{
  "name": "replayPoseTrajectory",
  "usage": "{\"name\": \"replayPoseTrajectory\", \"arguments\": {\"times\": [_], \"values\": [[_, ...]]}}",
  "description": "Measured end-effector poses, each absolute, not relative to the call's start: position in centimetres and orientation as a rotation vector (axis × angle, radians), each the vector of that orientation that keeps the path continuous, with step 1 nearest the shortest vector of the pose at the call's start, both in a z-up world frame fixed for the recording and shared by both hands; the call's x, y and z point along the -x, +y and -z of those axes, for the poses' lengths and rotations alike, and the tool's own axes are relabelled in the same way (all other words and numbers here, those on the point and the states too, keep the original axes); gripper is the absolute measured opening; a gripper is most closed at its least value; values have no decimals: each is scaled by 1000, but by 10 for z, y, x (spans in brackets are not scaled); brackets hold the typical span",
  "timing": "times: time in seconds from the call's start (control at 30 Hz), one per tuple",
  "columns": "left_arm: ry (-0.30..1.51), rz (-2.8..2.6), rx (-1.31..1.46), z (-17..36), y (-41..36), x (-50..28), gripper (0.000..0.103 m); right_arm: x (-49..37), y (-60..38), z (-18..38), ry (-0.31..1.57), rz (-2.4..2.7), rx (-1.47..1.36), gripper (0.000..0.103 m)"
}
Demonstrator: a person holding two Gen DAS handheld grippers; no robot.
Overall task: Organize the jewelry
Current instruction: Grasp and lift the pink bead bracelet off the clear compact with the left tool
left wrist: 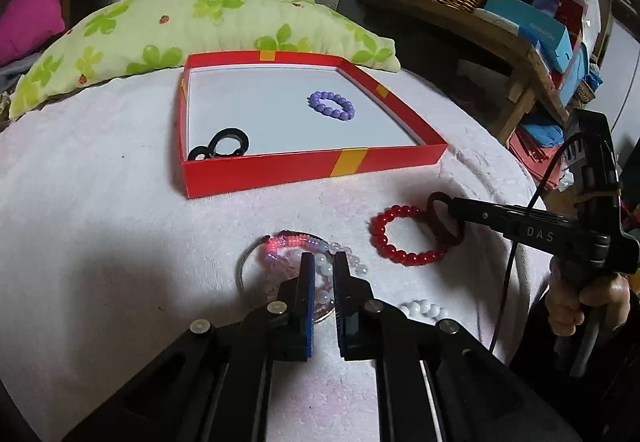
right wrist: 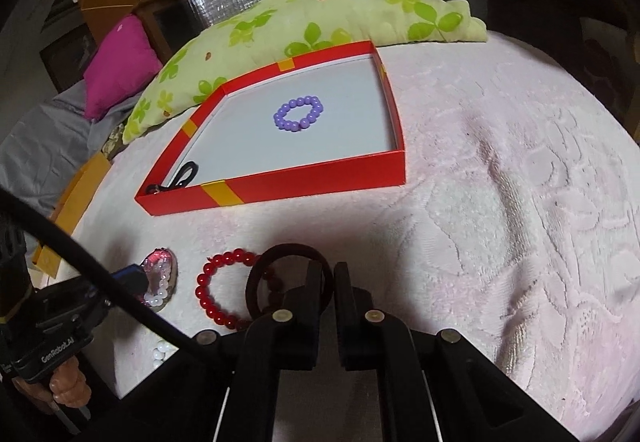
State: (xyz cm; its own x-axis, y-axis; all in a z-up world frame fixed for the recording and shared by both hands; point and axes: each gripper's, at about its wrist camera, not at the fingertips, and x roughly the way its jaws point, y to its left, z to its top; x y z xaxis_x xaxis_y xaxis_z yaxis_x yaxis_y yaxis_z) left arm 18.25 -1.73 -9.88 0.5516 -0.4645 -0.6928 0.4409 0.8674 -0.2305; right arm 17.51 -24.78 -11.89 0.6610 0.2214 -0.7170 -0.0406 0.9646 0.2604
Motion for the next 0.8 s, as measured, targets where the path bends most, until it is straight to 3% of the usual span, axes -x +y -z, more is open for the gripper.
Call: {"name": "replayPoseTrajectory", "arguments": {"times": [0.03, 0.07, 0.1, 0.17, 0.2, 0.53, 0.73, 0.8], "values": [[829, 538, 28, 98, -18, -182, 13, -175, -250, 120, 841, -151, -238, 7], [829, 541, 29, 98, -18, -181, 22, -175, -250, 120, 843, -153, -242, 7], [825, 536, 34, 96, -18, -180, 40, -175, -251, 120, 844, -155, -246, 7], [806, 512, 36, 93, -17, -178, 66, -174, -251, 120, 844, -158, -244, 7], [789, 509, 32, 92, -18, -176, 67, -174, -251, 120, 844, -159, -243, 7], [852, 478, -61, 112, -35, -184, 67, -175, -245, 121, 848, -177, -241, 7], [827, 464, -19, 108, -24, -187, 38, -174, -244, 121, 845, -175, -232, 7], [821, 445, -31, 108, -23, -187, 18, -174, -243, 121, 845, -178, -232, 7]]}}
